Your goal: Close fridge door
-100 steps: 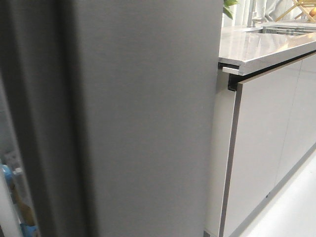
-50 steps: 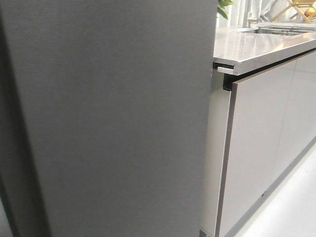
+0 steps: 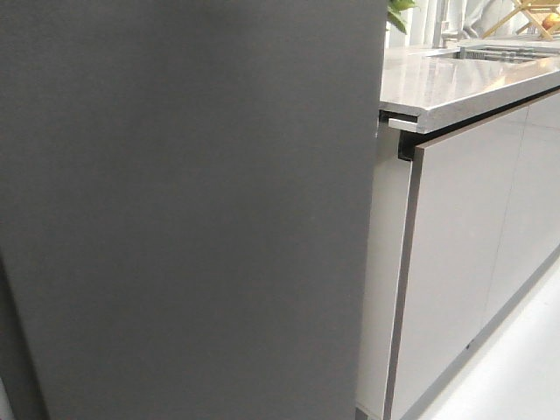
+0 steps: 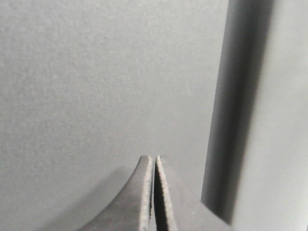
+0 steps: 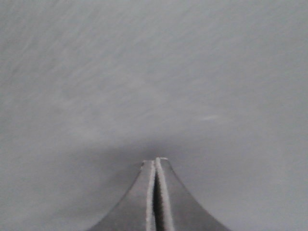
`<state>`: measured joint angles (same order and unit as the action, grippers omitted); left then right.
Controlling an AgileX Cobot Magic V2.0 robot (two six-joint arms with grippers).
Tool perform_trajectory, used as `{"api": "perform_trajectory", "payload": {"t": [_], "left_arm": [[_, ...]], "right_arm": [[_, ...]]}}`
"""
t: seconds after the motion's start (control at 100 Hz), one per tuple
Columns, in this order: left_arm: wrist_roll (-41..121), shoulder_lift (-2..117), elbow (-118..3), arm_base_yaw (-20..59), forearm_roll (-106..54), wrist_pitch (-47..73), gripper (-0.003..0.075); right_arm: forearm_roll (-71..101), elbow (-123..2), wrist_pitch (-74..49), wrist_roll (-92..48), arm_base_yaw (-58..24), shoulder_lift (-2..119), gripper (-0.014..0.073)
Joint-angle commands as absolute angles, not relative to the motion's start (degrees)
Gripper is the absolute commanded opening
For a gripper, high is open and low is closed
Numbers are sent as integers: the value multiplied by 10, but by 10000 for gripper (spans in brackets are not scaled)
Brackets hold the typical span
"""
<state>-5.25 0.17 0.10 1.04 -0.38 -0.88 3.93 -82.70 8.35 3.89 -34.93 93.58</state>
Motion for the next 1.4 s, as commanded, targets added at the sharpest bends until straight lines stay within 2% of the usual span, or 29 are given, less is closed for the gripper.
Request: {"api": "perform_trajectory", "payload": {"t": [0.0,0.19,0.37,1.029,1.389], "left_arm": [[-55,13,17,13,-5,-53,-21],[-55,13,17,13,-5,-53,-20],[-55,13,17,13,-5,-53,-21],[-55,13,17,13,-5,-53,-21],[-55,13,17,13,-5,-53,-21]], "right_arm": [[39,-846,131,37,-334,906,-76],[39,-838,109,36,-311,891,-76],[38,-776,115,31,-282,832,-76],[29,-403,113,31,-88,417,-76],[22,-198,113,31,-15,224,-76]]}}
